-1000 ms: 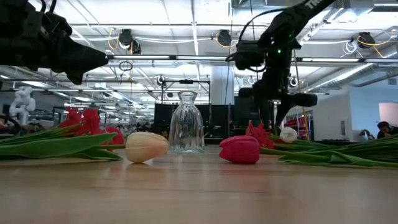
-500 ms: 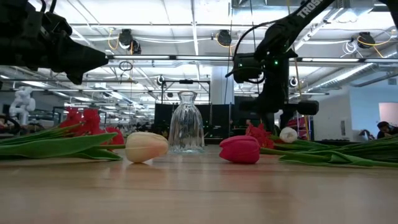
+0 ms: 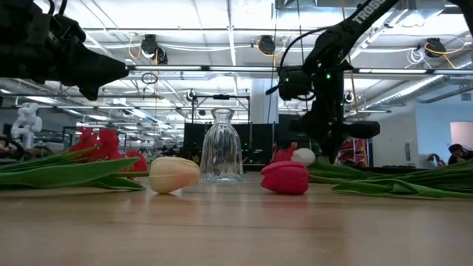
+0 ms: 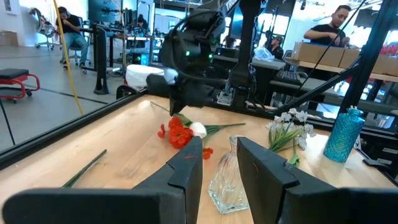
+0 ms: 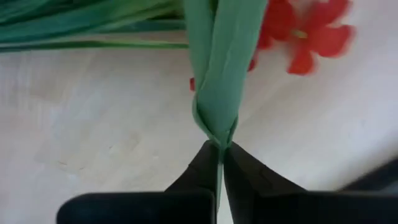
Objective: Sort flowers into vase by color
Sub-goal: Put the white tulip into the transparent vase
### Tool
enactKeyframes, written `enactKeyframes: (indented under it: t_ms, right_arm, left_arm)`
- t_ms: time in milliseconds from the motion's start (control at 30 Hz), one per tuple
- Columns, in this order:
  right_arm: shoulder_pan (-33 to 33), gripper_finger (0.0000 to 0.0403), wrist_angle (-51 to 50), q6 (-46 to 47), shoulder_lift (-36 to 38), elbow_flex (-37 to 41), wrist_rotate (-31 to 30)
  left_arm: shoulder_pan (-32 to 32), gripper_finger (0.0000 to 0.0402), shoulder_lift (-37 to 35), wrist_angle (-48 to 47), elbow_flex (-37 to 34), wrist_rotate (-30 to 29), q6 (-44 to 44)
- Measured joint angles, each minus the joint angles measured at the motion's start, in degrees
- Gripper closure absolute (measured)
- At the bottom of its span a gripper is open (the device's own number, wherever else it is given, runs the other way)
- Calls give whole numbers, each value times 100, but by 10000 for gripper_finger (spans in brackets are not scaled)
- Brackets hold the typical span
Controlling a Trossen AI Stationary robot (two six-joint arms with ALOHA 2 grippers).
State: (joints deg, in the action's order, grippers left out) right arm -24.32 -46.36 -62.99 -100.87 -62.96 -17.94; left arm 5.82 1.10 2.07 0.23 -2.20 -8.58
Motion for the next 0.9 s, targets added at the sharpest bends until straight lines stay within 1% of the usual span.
enactKeyframes:
  t_ms: [133,267,367,500,633,733,800,900]
  right_arm:
    - [32,399,-130,647,600,0,23]
    - [116,401,-290,1635,1506,0,31]
    - [232,401,-314,2699,2264,0,52]
    - [404,402,-214,4300,3252,0,452]
    - [627,402,106,5922,3999,-2,442]
    - [818,402,410,7113,4324,-4,435]
    - [985,403,716,7871,4395,-4,434]
    - [1349,403,1448,8517,4287,-4,417]
  left_arm:
    - [0,295,0,-1,1,0,0]
    - [0,295,0,-3,1,0,0]
    - [0,295,0,-2,2,0,0]
    - [0,295,0,-2,0,0,0]
    - [0,295,0,0,0,0,0]
    - [0,295,0,-2,0,0,0]
    - [-1,295,0,-2,0,0,0]
    - [0,295,0,-2,0,0,0]
